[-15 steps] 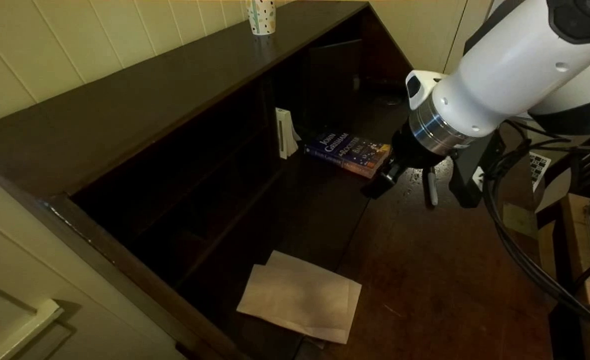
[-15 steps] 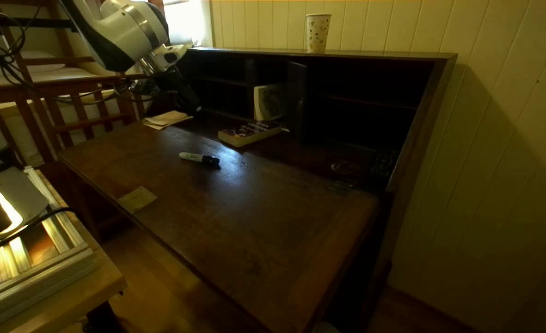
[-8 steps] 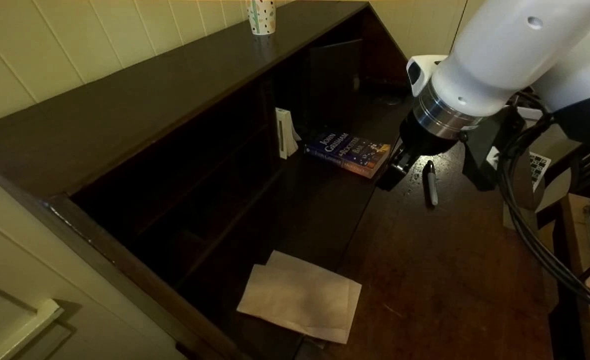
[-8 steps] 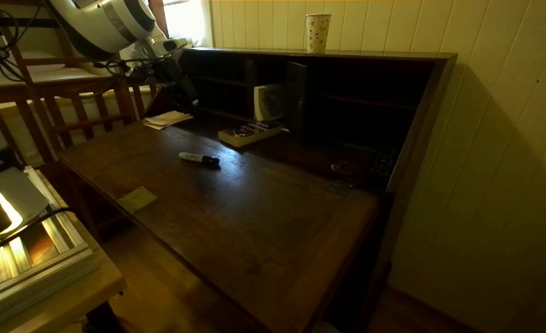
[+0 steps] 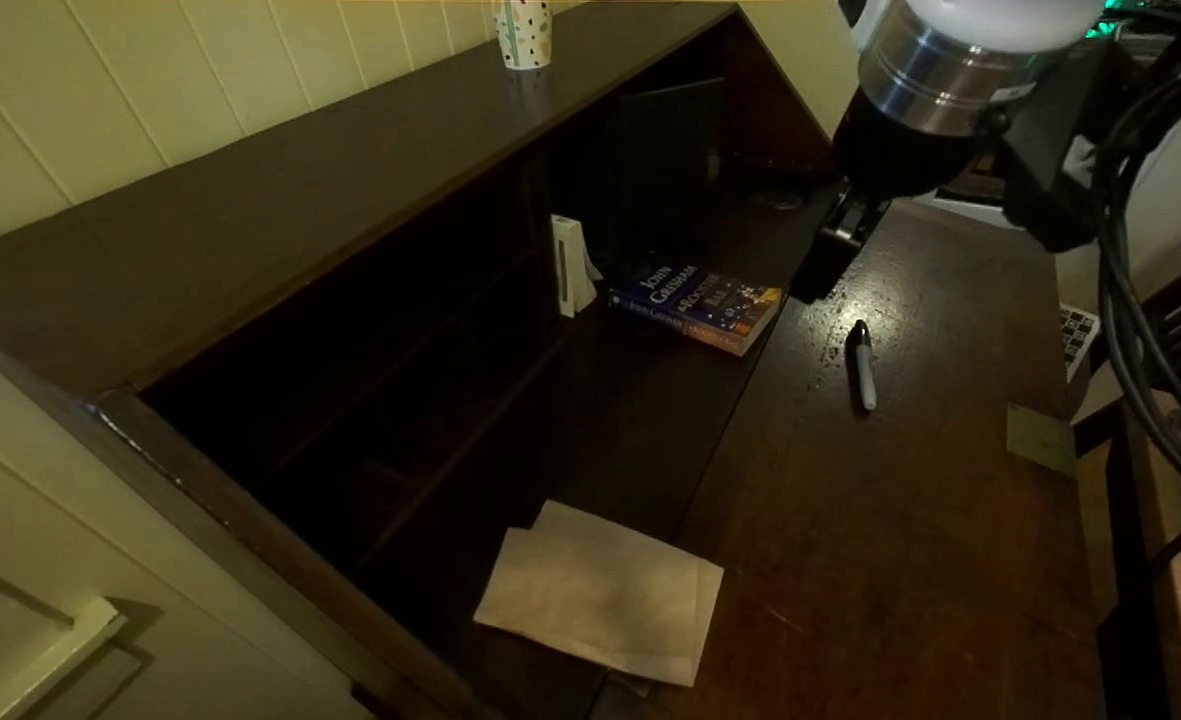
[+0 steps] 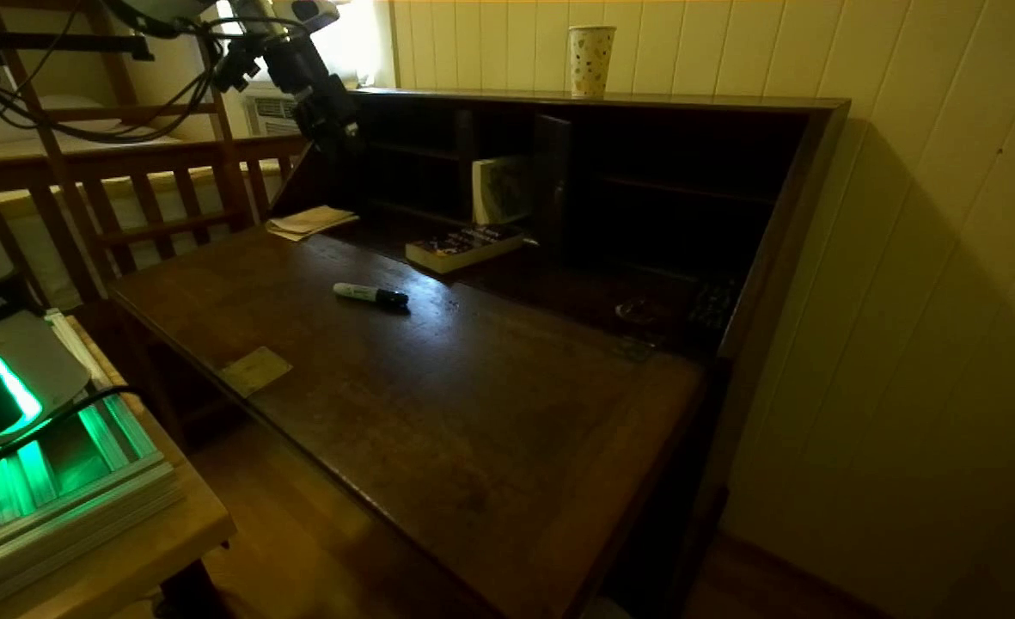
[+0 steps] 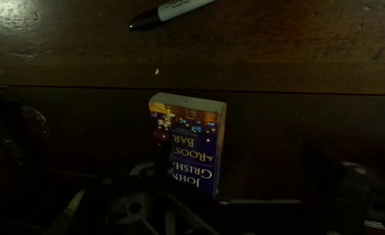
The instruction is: Put the white book in the middle compartment
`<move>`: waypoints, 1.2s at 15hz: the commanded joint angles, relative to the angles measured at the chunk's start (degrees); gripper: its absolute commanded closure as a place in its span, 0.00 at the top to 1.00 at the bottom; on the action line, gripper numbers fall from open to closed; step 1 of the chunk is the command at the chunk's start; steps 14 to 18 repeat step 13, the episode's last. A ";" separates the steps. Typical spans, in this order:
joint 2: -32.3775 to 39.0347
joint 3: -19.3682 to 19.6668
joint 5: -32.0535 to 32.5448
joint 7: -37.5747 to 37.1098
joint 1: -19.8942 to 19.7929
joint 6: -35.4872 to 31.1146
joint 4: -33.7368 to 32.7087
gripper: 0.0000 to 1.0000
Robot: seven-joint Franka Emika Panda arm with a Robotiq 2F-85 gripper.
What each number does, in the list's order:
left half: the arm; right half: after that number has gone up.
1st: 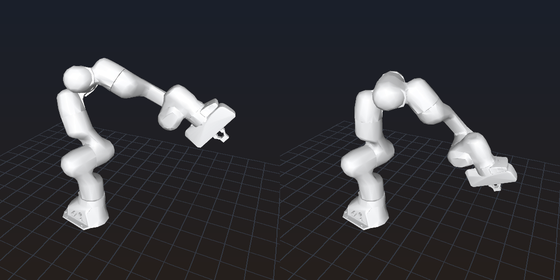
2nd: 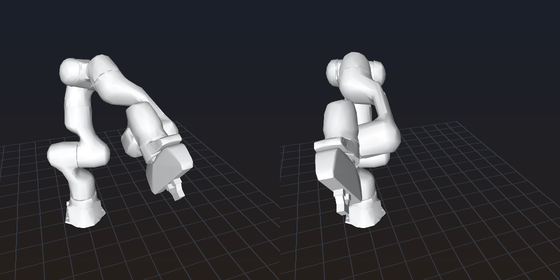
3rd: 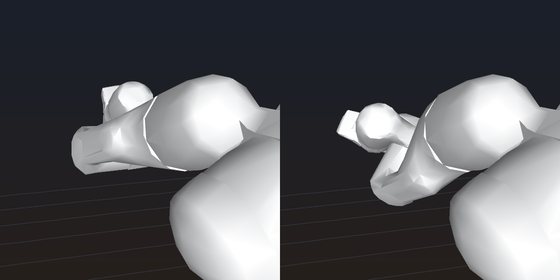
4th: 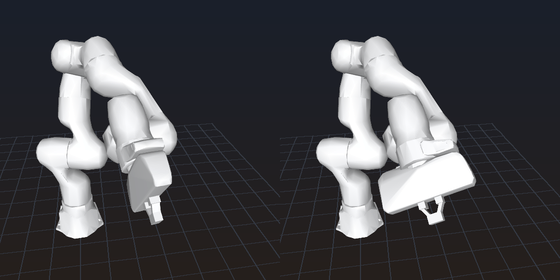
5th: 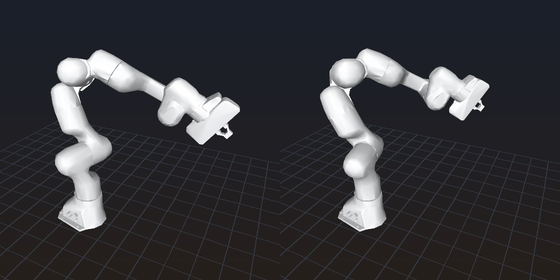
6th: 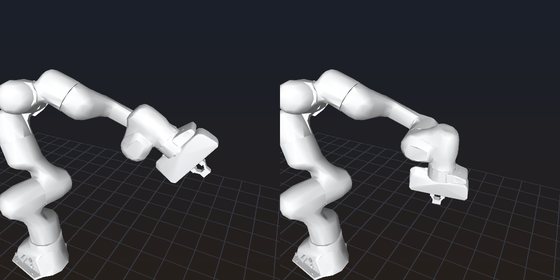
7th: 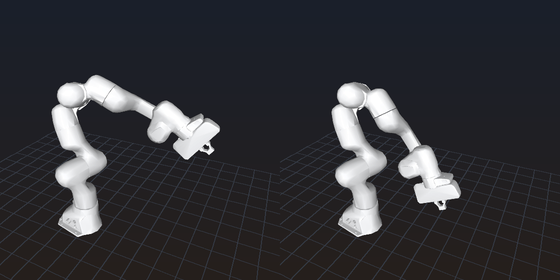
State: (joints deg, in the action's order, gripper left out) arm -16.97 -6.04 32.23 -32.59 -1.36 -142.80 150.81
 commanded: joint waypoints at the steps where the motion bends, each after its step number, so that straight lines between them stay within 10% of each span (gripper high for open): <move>1: -4.67 -0.61 -2.36 4.94 -0.95 5.76 -0.45 1.00; 18: -4.89 -1.23 -1.01 4.00 -2.66 5.49 -0.68 1.00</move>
